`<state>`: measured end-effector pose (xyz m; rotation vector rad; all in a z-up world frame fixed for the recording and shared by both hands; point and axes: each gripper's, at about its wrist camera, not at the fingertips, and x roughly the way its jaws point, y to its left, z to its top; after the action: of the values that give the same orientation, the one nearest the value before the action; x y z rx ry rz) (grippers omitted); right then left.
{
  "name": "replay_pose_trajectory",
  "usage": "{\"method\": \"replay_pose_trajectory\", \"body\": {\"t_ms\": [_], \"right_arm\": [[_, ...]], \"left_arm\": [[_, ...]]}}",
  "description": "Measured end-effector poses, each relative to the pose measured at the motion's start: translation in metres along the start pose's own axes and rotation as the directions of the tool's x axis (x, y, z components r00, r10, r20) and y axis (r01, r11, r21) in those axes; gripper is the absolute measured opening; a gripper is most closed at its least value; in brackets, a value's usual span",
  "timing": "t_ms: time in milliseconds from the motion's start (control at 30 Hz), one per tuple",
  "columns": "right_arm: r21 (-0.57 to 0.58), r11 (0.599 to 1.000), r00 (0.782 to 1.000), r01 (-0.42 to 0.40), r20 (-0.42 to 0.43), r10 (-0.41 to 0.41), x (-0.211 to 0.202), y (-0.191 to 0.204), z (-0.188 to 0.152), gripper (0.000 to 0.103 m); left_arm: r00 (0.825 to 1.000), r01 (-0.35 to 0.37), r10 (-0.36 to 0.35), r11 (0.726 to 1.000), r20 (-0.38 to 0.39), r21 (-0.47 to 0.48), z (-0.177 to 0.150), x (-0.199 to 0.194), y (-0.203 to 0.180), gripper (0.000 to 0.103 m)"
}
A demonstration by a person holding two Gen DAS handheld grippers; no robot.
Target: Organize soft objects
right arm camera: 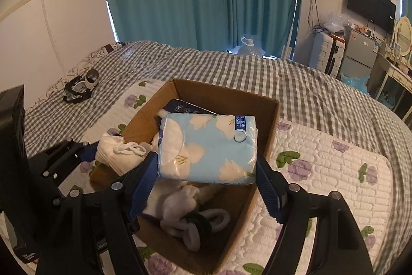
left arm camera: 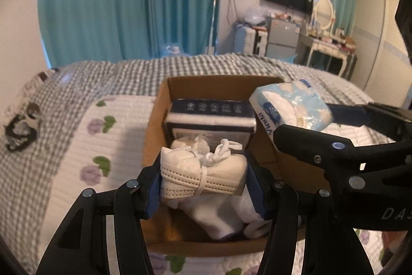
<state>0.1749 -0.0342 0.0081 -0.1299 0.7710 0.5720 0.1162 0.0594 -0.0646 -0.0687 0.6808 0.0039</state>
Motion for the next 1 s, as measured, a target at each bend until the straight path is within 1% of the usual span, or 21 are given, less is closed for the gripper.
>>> {"method": "replay_pose_trajectory", "body": {"t_ms": [67, 133, 167, 200, 267, 300, 400, 533, 633, 700, 733, 767, 800, 833, 900, 967, 1000], "right_arm": [[0.014, 1.000, 1.000, 0.002, 0.007, -0.002, 0.005, -0.003, -0.001, 0.077], [0.029, 1.000, 1.000, 0.005, 0.011, -0.005, 0.008, -0.004, -0.003, 0.093], [0.041, 0.999, 1.000, 0.010, 0.023, -0.011, 0.007, -0.005, -0.003, 0.094], [0.053, 0.999, 0.999, 0.010, 0.032, -0.012, 0.006, -0.007, -0.003, 0.094], [0.081, 0.997, 0.999, -0.010, 0.045, 0.006, 0.001, -0.010, -0.002, 0.095], [0.091, 0.996, 0.999, -0.010, 0.050, 0.006, -0.002, -0.011, -0.001, 0.095], [0.098, 0.995, 0.998, 0.008, 0.065, -0.014, -0.015, -0.011, 0.002, 0.096], [0.112, 0.993, 0.994, 0.029, 0.100, -0.040, -0.049, -0.010, 0.009, 0.096], [0.110, 0.992, 0.983, 0.065, 0.162, -0.083, -0.094, -0.003, 0.017, 0.096], [0.097, 0.993, 0.971, 0.072, 0.220, -0.092, -0.126, 0.005, 0.019, 0.097], [0.092, 0.991, 0.958, 0.096, 0.260, -0.117, -0.152, 0.011, 0.021, 0.099], [0.091, 0.990, 0.950, 0.112, 0.283, -0.134, -0.168, 0.015, 0.021, 0.100], [0.088, 0.989, 0.936, 0.119, 0.323, -0.142, -0.190, 0.021, 0.021, 0.101], [0.082, 0.989, 0.928, 0.120, 0.346, -0.141, -0.203, 0.023, 0.019, 0.102], [0.074, 0.987, 0.902, 0.143, 0.400, -0.161, -0.234, 0.031, 0.012, 0.102], [0.081, 0.982, 0.880, 0.173, 0.434, -0.191, -0.258, 0.037, 0.001, 0.103], [0.084, 0.981, 0.877, 0.173, 0.440, -0.192, -0.262, 0.037, -0.003, 0.103]], "left_arm": [[1.000, 0.009, -0.009, 1.000, 0.002, 0.017, -0.002, 0.001, -0.002, 0.057], [1.000, 0.011, -0.011, 0.999, -0.011, 0.033, -0.004, 0.004, -0.003, 0.059], [1.000, 0.014, -0.013, 0.999, -0.025, 0.033, -0.005, 0.005, -0.004, 0.063], [0.999, 0.021, -0.020, 0.999, -0.033, 0.033, -0.006, 0.005, -0.004, 0.070], [0.999, 0.010, -0.009, 0.999, -0.039, 0.040, -0.007, 0.003, -0.006, 0.071], [0.999, 0.016, -0.014, 0.999, -0.043, 0.045, -0.005, 0.002, -0.006, 0.071], [0.999, 0.019, -0.017, 0.998, -0.034, 0.061, 0.001, -0.011, -0.008, 0.071], [1.000, 0.008, -0.010, 0.998, 0.023, 0.056, 0.016, -0.040, -0.006, 0.071], [0.997, 0.005, -0.008, 0.999, 0.079, 0.035, 0.033, -0.078, -0.004, 0.071], [0.988, 0.010, -0.015, 0.999, 0.156, 0.031, 0.044, -0.117, -0.004, 0.071], [0.981, 0.001, -0.008, 0.999, 0.192, 0.037, 0.049, -0.134, -0.006, 0.071], [0.973, -0.010, -0.001, 0.999, 0.231, 0.046, 0.052, -0.153, -0.009, 0.074], [0.962, -0.023, 0.008, 0.998, 0.273, 0.052, 0.056, -0.173, -0.012, 0.086], [0.948, -0.042, 0.026, 0.998, 0.316, 0.044, 0.058, -0.194, -0.014, 0.091], [0.925, -0.045, 0.027, 0.998, 0.379, 0.038, 0.060, -0.221, -0.016, 0.092], [0.913, -0.033, 0.012, 0.998, 0.408, 0.045, 0.059, -0.243, -0.018, 0.092], [0.906, -0.036, 0.013, 0.998, 0.423, 0.047, 0.058, -0.250, -0.020, 0.092]]}}
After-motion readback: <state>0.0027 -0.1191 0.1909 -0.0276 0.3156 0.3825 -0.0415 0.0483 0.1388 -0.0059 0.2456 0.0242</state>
